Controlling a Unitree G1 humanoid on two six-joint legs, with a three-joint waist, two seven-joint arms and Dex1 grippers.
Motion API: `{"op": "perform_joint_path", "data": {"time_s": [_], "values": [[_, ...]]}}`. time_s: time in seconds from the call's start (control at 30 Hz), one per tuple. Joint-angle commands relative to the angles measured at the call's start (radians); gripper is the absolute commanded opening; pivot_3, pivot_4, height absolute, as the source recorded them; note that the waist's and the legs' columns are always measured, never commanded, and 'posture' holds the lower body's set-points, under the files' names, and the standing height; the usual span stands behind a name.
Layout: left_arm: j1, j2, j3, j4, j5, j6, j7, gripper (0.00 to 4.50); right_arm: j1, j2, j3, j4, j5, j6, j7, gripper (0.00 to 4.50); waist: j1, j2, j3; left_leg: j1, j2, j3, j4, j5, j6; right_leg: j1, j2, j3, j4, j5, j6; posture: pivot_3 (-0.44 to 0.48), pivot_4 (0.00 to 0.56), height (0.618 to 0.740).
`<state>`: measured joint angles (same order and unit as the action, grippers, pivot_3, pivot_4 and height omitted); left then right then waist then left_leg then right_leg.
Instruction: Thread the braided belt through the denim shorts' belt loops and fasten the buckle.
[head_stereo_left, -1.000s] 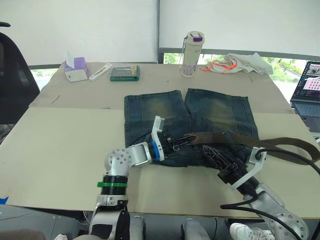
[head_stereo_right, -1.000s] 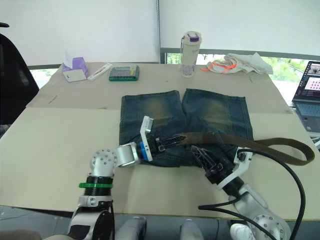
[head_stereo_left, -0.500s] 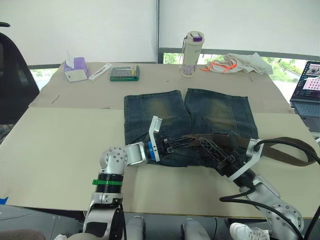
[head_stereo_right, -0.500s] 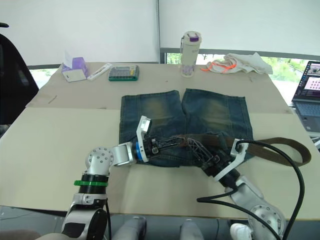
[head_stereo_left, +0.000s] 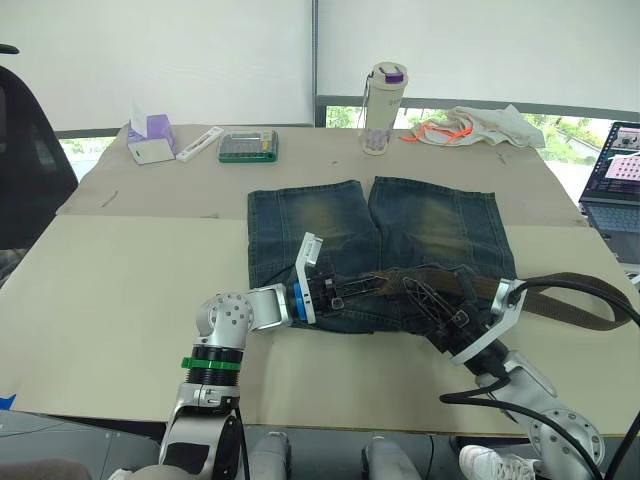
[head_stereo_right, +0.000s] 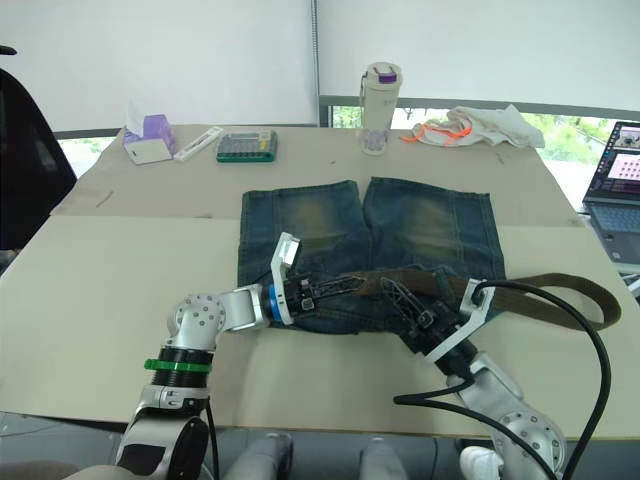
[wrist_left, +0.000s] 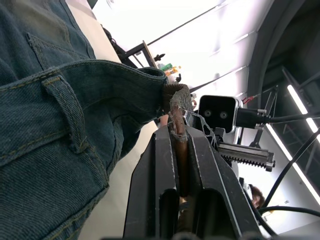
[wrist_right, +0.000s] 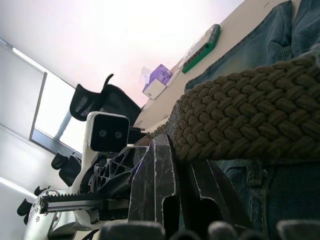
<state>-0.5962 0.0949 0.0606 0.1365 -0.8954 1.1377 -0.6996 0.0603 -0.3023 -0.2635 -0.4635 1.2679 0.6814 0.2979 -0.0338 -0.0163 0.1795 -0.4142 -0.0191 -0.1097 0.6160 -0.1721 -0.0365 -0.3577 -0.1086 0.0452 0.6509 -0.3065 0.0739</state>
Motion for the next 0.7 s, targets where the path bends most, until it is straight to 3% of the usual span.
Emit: {"op": "perform_joint_path", "data": {"time_s": [0.03,0.3,0.57,0.7], "values": [[0.005,0.008,-0.024,-0.03,0.039,-0.093,-0.05,1.74,-0.001,-0.011,-0.033,-0.031,0.021,-0.027,0.013,0.0,0.0,0.0,0.0,0.0,0.0,0.0,0.0,0.0,0.0,0.0,0.0,0.0,0.0,0.0,0.0,0.0,0.15,0.74],[0.026,0.044,-0.127,-0.06,0.341,-0.639,-0.149,4.4,-0.009,-0.03,-0.111,0.039,0.009,-0.028,-0.081,0.0,0.011,0.0,0.0,0.0,0.0,0.0,0.0,0.0,0.0,0.0,0.0,0.0,-0.001,0.0,-0.001,0.0,0.15,0.74],[0.02,0.158,-0.214,0.007,0.607,-1.104,-0.257,4.46,-0.024,-0.025,-0.131,0.087,-0.008,-0.018,-0.159,0.0,0.018,0.0,0.0,0.0,0.0,0.0,-0.001,0.0,0.0,0.0,0.0,0.0,-0.002,0.0,-0.001,0.0,0.15,0.74],[0.007,0.198,-0.201,0.057,0.636,-1.161,-0.266,4.46,-0.035,-0.032,-0.136,0.106,-0.021,-0.017,-0.177,0.0,0.017,0.0,0.0,0.0,0.0,0.0,-0.001,0.0,0.0,0.0,0.0,0.0,-0.002,0.0,-0.001,0.0,0.15,0.74]]}}
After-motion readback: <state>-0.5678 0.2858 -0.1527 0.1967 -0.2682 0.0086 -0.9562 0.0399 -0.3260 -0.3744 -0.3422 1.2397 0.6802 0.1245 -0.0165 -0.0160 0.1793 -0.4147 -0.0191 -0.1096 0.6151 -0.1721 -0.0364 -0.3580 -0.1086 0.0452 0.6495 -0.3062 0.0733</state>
